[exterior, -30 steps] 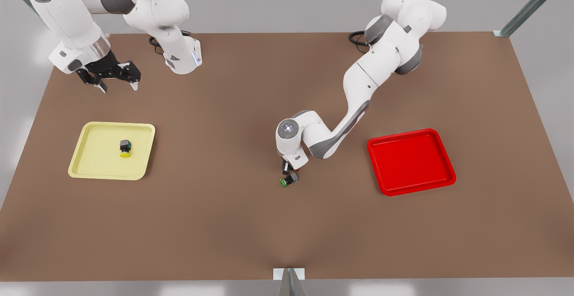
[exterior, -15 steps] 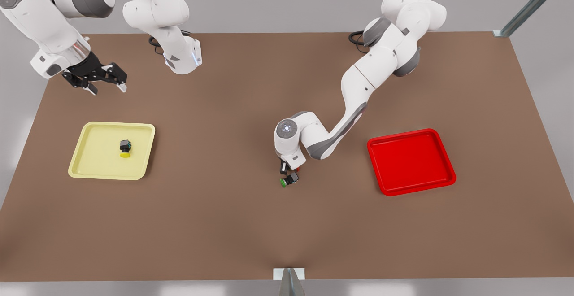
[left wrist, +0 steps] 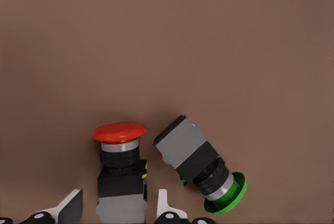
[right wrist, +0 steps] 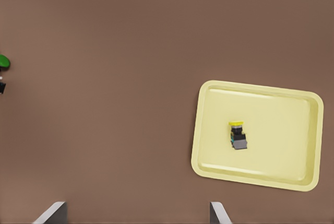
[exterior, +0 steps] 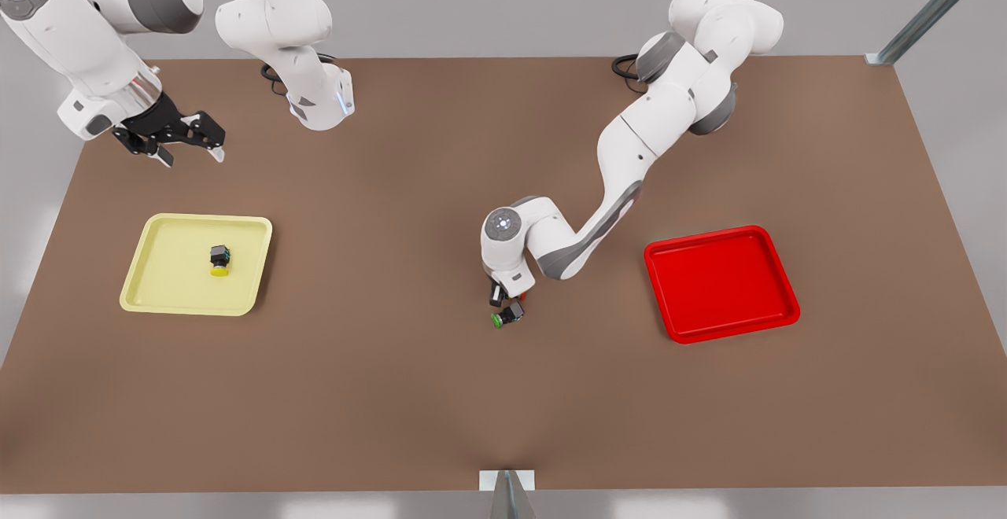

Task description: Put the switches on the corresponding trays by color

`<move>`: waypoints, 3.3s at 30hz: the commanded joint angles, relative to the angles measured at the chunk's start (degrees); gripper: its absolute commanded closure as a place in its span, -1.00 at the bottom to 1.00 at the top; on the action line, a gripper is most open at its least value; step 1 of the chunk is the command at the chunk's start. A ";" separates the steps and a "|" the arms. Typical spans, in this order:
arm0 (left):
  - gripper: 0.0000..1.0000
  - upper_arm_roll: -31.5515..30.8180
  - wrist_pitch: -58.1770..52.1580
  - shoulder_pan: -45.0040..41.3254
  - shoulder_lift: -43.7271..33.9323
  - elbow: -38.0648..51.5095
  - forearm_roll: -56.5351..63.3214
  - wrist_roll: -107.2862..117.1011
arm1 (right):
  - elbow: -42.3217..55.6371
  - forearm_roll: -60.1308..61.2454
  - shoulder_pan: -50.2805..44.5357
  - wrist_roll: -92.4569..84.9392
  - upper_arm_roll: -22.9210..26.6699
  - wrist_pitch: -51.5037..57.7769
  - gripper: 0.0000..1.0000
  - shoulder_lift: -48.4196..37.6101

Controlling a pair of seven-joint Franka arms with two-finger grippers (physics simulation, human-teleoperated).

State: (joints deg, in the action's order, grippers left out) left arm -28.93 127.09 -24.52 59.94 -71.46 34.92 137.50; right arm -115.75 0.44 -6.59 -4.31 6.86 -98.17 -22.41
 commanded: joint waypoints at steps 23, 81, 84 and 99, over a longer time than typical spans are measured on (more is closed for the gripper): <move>-0.26 0.19 -1.05 -0.89 0.44 0.53 1.73 0.22 | 0.17 0.00 -0.18 0.00 0.00 -0.09 -1.00 0.09; -0.09 0.37 -3.69 -0.89 -1.85 -1.84 3.57 -0.48 | 0.35 1.32 0.09 -7.30 4.57 0.26 -1.00 0.61; -0.09 0.28 -3.87 -0.97 -1.94 -2.02 3.57 -0.39 | 0.26 1.32 -0.53 -8.70 4.13 0.18 -1.00 0.79; -0.09 0.28 -3.52 -0.97 -1.76 -2.46 3.57 -0.30 | -0.27 1.32 -0.53 -8.79 4.04 1.05 -1.00 0.53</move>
State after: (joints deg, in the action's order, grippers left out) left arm -28.63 123.57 -25.48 58.19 -73.97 38.51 137.20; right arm -115.94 1.76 -7.10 -13.10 10.93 -97.12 -21.88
